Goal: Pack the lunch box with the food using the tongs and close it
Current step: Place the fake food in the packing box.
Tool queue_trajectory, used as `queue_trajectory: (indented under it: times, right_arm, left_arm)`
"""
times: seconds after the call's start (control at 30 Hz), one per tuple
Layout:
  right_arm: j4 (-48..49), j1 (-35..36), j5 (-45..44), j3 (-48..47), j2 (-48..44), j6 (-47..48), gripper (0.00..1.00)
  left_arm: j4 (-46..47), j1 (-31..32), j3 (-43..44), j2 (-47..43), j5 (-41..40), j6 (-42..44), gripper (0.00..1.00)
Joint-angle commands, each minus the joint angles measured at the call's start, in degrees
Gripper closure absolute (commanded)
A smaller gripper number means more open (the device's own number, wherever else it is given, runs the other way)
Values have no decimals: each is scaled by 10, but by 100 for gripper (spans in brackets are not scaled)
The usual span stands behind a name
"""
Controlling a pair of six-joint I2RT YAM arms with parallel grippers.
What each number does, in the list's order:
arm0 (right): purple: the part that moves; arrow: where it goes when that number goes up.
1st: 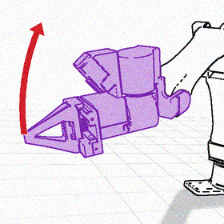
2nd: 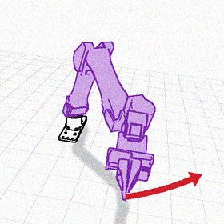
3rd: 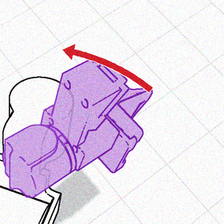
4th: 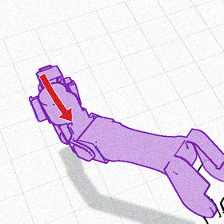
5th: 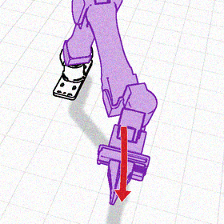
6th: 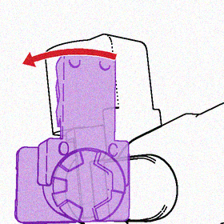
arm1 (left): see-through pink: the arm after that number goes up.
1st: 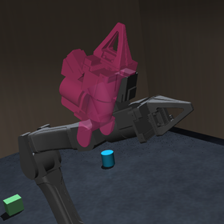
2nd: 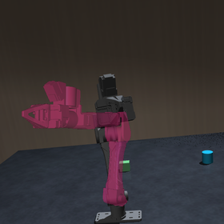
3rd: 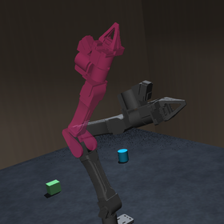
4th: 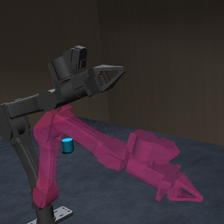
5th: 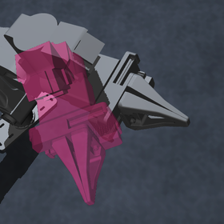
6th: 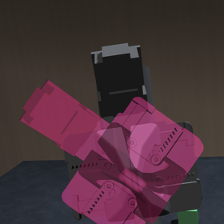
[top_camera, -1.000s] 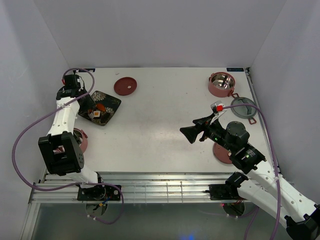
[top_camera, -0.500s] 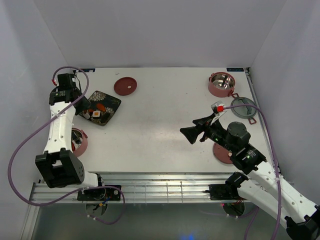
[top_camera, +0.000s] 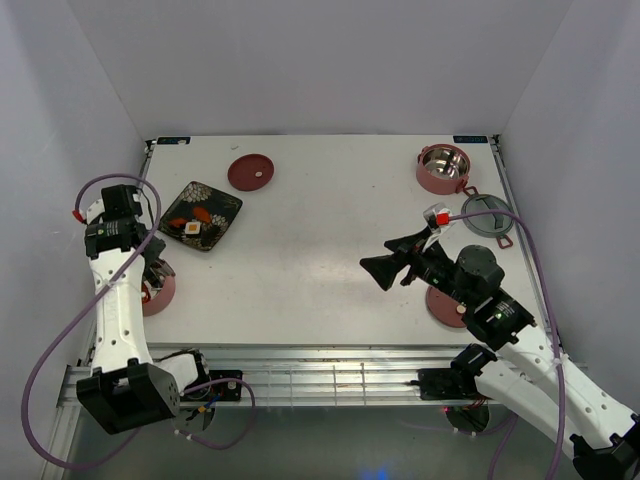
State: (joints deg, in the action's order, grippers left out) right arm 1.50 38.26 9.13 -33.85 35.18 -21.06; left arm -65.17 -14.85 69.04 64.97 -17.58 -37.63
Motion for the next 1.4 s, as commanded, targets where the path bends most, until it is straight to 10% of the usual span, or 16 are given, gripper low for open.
queue_trajectory:
  times: [0.0, 0.83, 1.37]
  right_arm:
    - [24, 1, 18, 1, 4, -4, 4]
    - [27, 1, 16, 3, 3, -6, 4]
    - [29, 0, 19, 4, 4, -8, 4]
  left_arm:
    - [-23, -7, -8, -43, -73, -29, 100]
    - [-9, -11, -102, -34, -110, -58, 94]
    - [-10, -11, -91, -52, -74, -36, 51]
